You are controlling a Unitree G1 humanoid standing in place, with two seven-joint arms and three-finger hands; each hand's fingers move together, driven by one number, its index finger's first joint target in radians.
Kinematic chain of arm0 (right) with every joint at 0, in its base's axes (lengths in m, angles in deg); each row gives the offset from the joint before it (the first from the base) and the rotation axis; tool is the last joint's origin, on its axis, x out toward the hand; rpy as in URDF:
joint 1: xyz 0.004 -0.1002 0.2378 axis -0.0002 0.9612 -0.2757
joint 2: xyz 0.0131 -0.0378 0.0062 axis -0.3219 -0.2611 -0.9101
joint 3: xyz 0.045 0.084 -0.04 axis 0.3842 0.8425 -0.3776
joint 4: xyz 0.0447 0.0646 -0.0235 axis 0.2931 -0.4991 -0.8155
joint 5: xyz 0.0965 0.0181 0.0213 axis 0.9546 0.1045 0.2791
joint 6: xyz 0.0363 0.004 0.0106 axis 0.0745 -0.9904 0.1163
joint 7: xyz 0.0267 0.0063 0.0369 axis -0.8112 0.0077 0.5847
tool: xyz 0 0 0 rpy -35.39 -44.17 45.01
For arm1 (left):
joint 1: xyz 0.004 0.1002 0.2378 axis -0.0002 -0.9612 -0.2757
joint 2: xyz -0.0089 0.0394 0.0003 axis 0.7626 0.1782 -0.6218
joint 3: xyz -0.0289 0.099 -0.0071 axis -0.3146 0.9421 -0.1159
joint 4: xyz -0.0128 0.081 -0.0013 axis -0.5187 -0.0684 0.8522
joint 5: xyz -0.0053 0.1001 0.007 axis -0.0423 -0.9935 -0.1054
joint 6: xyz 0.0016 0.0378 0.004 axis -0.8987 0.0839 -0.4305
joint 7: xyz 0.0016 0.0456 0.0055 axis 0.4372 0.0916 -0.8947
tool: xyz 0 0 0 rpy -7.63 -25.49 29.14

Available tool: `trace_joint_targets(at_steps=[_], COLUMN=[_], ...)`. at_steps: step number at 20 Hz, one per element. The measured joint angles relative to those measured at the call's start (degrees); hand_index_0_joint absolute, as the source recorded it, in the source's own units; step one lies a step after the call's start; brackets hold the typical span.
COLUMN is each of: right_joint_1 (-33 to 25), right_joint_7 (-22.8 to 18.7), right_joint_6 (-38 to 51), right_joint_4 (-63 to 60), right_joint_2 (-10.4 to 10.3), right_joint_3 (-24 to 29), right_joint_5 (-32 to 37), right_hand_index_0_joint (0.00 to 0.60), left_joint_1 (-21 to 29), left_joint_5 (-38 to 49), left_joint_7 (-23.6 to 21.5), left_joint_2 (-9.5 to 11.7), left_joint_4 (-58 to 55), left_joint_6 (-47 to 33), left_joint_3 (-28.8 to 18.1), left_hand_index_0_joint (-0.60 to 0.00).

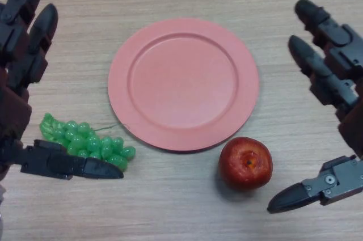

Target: Pick up the red apple and place it on the plate

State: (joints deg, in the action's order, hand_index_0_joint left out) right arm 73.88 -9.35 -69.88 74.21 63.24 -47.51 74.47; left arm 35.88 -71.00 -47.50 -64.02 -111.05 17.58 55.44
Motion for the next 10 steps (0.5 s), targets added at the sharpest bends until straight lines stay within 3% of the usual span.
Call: trace_joint_targets(at_steps=[10], right_joint_1=[0.1], right_joint_7=[0.0], right_joint_6=[1.2], right_joint_4=[-1.1], right_joint_2=[0.0], right_joint_3=[1.7], right_joint_5=[2.0], right_hand_index_0_joint=[0.000], left_joint_1=[-0.3], left_joint_5=[0.1], left_joint_7=[0.1], left_joint_2=[0.0], left_joint_4=[0.2], left_joint_6=[-1.0], left_joint_3=[0.2], left_hand_index_0_joint=[0.000])
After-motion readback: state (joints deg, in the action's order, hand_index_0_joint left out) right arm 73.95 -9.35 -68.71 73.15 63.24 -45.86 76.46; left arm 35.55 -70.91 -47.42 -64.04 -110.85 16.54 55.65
